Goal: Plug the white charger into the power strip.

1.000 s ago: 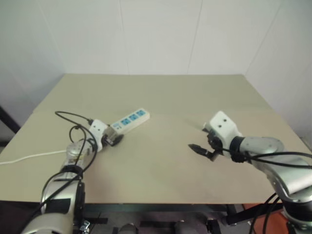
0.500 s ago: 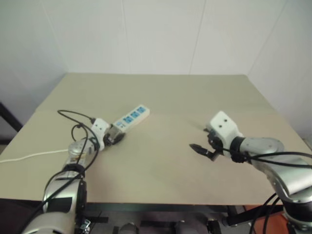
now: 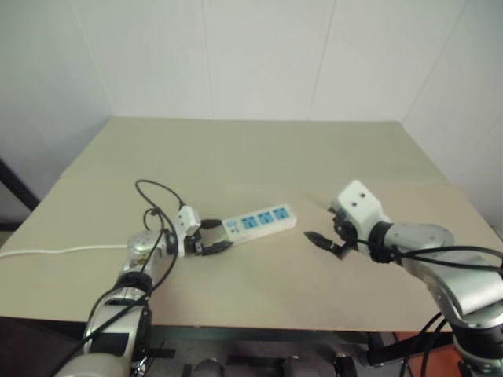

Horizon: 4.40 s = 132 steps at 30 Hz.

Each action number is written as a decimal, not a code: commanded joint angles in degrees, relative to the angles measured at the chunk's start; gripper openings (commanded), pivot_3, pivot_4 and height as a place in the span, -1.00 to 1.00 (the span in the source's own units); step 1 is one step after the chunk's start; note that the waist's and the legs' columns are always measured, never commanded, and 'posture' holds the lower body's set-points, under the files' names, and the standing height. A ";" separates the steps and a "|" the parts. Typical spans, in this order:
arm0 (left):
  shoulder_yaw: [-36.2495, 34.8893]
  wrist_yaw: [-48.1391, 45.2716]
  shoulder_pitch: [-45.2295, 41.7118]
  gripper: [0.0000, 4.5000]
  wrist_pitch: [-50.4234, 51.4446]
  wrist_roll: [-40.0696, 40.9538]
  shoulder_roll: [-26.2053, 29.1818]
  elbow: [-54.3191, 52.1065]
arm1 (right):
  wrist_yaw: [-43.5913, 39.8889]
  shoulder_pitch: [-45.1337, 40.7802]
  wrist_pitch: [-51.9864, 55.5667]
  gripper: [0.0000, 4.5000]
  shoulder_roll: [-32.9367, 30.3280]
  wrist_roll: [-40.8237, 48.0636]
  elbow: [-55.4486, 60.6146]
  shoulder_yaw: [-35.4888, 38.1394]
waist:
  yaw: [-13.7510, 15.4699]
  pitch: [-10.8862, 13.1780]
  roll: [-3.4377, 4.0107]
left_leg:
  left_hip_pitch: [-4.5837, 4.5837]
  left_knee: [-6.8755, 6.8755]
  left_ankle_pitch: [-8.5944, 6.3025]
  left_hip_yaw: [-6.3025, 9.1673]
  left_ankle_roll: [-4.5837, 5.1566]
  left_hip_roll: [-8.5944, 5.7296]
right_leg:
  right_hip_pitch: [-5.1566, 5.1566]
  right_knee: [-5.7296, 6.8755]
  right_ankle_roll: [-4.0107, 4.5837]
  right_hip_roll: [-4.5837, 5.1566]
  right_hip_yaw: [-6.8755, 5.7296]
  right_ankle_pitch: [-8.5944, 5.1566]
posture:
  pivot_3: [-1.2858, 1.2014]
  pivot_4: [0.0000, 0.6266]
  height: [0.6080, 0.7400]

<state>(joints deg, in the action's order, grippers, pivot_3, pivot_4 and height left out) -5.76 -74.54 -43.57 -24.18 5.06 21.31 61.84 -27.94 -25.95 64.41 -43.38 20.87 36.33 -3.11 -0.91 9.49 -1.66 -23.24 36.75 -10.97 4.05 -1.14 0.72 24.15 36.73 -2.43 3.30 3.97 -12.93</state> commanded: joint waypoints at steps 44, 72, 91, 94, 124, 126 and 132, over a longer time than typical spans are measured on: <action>0.24 -0.87 -6.38 0.99 -4.30 -1.55 -2.86 12.02 | 1.30 1.37 1.46 1.00 -2.49 0.07 4.00 3.61 | 0.03 0.00 0.00 | 0.02 0.02 0.00 0.01 0.00 0.00 | -0.01 0.00 -0.03 -0.01 0.00 0.01 | 0.03 -0.52 1.00; 5.24 -3.08 -6.52 0.44 -5.76 -4.40 -3.96 9.70 | -31.76 -41.71 -30.89 1.00 -3.40 -22.37 -60.55 -30.82 | -0.35 0.03 0.04 | -0.02 0.02 0.00 -0.05 0.00 -0.01 | 0.05 -0.10 -0.06 0.01 -0.01 0.03 | 0.03 -0.52 1.00; 5.84 -3.72 -1.01 0.44 -6.27 -2.76 -3.34 4.81 | -29.45 -56.45 -54.39 1.00 13.06 -40.39 -110.41 -28.72 | -1.39 0.09 0.27 | 0.04 -0.03 0.00 -0.01 0.00 -0.04 | 0.08 0.10 0.15 0.02 -0.01 0.13 | 0.03 -0.52 1.00; 6.02 -3.61 -0.69 0.44 -6.26 -2.67 -3.36 4.52 | -28.87 -56.29 -54.27 1.00 13.56 -41.48 -111.54 -27.44 | -1.54 0.08 0.33 | 0.07 -0.02 0.00 0.00 0.00 -0.04 | 0.07 0.15 0.13 0.02 0.00 0.12 | 0.03 -0.52 1.00; 7.33 -0.50 4.86 0.44 -5.63 -2.63 -0.33 -2.48 | -24.94 -52.37 -55.57 -0.53 16.20 -46.64 -114.20 -21.05 | -2.98 -0.02 0.52 | 0.40 -0.09 0.00 0.00 0.00 -0.02 | -0.16 0.28 0.04 -0.01 0.05 0.02 | 0.03 -0.52 1.00; 7.24 -0.90 4.57 0.44 -5.24 -2.34 0.22 -2.72 | -26.64 -53.36 -54.61 -0.53 15.85 -46.58 -113.91 -20.75 | -3.01 -0.03 0.53 | 0.40 -0.10 0.00 0.00 0.00 -0.02 | -0.16 0.28 0.04 -0.01 0.05 0.02 | 0.03 -0.52 1.00; 6.92 -1.77 4.46 0.44 -5.14 -1.79 3.05 -3.05 | -35.04 -59.27 -37.27 -0.53 15.84 -38.40 -112.30 -12.02 | -3.71 -0.01 0.57 | 0.35 -0.12 0.00 -0.01 0.00 -0.01 | -0.02 0.34 0.11 -0.04 0.10 0.06 | 0.03 -0.52 1.00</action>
<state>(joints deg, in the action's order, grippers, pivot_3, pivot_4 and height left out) -0.57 -75.64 -40.82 -30.09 5.50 22.64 56.92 -61.15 -81.54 21.51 -26.78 -19.94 -78.23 -17.54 -4.62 9.48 -1.09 -22.86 36.60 -10.98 4.04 -1.14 0.72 24.13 37.11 -2.24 3.26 4.09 -12.83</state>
